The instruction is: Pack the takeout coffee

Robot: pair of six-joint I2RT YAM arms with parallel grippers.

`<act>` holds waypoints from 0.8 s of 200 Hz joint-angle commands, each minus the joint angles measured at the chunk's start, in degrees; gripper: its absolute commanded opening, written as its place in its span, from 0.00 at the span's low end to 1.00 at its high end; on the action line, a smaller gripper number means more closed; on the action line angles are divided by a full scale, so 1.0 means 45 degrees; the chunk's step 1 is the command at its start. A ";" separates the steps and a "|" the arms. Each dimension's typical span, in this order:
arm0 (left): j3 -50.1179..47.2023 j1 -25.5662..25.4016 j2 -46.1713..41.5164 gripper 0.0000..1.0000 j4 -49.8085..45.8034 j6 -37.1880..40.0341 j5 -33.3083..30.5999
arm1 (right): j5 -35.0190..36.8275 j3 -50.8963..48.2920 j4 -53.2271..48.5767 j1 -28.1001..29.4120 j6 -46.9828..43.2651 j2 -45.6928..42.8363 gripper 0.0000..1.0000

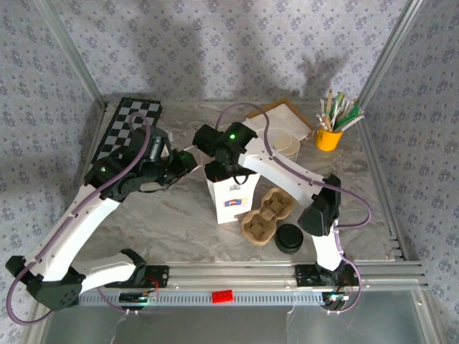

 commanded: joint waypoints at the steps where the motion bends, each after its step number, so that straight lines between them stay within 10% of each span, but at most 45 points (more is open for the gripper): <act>1: 0.0370 0.0088 0.0009 0.26 -0.0397 0.0247 -0.0116 | -0.0067 0.0558 -0.0689 -0.0104 0.0147 -0.0450 1.00; 160: 0.0609 0.0178 0.0293 0.23 -0.0485 0.0355 -0.0064 | -0.0801 0.4035 -0.1806 -0.0450 -0.0053 -0.0242 0.91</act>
